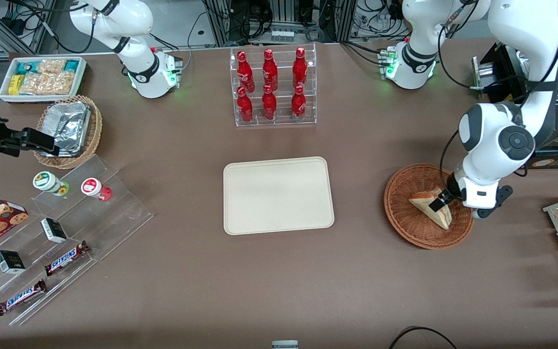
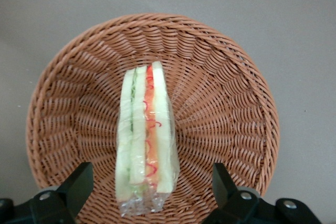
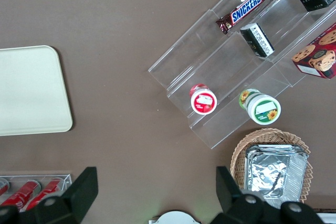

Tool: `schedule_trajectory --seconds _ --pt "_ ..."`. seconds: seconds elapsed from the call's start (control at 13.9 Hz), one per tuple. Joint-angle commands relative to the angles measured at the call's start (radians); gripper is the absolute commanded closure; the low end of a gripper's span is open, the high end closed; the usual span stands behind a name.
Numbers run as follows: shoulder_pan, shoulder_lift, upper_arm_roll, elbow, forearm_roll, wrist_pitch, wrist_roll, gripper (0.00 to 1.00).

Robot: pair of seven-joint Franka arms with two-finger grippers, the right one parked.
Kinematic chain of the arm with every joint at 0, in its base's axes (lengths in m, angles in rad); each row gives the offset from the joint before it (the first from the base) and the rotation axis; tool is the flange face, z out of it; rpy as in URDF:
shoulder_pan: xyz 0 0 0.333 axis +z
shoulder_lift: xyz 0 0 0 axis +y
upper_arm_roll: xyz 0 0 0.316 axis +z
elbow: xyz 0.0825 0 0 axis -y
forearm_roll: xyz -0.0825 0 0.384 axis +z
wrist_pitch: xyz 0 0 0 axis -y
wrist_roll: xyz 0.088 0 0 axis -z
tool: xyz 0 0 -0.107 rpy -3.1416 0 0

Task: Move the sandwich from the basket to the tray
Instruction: 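Lower the left gripper and close it on the wrapped sandwich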

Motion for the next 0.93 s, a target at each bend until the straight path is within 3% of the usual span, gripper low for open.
schedule_trajectory --seconds 0.0,0.72,0.79,0.86 --pt "-0.009 0.007 0.003 -0.023 -0.008 0.025 -0.021 0.00" --pt "-0.009 0.042 0.006 -0.046 -0.001 0.033 -0.023 0.00" --pt "-0.009 0.044 0.006 -0.046 0.000 0.035 -0.024 0.01" --pt "-0.009 0.044 0.006 -0.046 0.000 0.035 -0.026 0.13"
